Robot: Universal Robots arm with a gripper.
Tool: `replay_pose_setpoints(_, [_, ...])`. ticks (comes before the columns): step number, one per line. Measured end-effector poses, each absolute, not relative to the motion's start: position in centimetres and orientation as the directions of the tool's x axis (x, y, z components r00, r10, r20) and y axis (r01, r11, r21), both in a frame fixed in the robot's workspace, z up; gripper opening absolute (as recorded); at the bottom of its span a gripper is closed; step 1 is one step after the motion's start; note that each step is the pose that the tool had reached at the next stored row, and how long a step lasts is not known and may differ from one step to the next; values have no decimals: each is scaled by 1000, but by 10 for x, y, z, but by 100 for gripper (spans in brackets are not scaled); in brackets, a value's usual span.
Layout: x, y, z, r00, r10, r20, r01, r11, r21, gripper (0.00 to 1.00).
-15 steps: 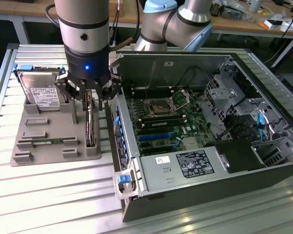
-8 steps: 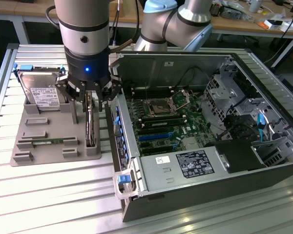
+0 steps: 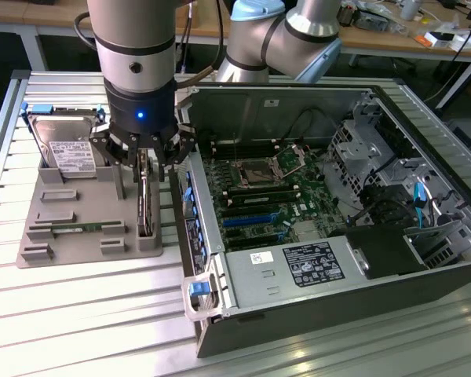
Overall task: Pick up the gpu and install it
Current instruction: 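Pick up the gpu and move the gpu toward the slot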
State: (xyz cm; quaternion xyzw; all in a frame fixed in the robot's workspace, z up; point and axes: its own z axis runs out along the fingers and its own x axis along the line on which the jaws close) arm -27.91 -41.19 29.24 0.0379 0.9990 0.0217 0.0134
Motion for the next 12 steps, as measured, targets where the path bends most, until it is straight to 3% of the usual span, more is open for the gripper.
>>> replay_pose_setpoints(12, [-279,-412,287,-997,76,-25,75,996,44,42])
